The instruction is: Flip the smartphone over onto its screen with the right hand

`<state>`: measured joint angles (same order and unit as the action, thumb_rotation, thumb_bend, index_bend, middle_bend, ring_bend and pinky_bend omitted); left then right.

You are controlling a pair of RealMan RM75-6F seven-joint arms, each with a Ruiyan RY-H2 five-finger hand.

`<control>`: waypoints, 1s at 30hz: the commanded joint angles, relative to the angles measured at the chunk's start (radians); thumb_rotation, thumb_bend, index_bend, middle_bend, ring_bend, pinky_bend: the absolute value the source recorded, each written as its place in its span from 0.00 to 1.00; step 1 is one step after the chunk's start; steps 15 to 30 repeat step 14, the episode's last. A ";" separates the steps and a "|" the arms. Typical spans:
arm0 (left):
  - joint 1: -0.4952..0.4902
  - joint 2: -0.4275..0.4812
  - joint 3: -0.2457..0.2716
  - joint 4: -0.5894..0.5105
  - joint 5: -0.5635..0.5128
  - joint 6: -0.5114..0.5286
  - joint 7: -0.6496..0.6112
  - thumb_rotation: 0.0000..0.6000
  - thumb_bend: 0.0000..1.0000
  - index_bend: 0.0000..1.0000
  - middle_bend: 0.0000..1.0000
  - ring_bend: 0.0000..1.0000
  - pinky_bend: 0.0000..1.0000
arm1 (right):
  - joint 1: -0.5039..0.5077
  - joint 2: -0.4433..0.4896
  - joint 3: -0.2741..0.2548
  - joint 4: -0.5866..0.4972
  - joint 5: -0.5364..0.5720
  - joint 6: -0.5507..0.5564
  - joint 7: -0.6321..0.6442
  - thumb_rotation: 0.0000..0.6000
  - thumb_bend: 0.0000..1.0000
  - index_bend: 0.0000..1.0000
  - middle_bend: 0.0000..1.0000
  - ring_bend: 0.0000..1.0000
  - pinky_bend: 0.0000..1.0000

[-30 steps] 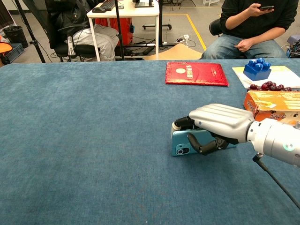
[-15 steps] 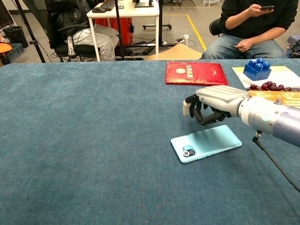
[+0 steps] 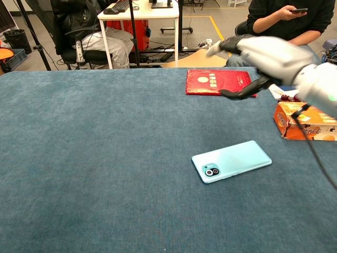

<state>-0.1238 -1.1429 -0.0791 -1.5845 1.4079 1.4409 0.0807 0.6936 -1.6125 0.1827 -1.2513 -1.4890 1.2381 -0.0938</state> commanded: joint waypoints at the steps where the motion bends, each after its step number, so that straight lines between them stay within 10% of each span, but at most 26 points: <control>1: 0.006 0.004 0.007 -0.006 0.020 0.016 -0.005 1.00 0.00 0.00 0.00 0.00 0.00 | -0.082 0.103 -0.028 -0.112 -0.029 0.083 -0.058 1.00 0.00 0.08 0.00 0.00 0.00; 14: 0.029 0.024 0.030 -0.022 0.106 0.085 -0.047 1.00 0.00 0.00 0.00 0.00 0.00 | -0.384 0.333 -0.186 -0.315 -0.030 0.319 -0.047 1.00 0.00 0.02 0.00 0.00 0.00; 30: 0.029 0.024 0.030 -0.022 0.106 0.085 -0.047 1.00 0.00 0.00 0.00 0.00 0.00 | -0.384 0.333 -0.186 -0.315 -0.030 0.319 -0.047 1.00 0.00 0.02 0.00 0.00 0.00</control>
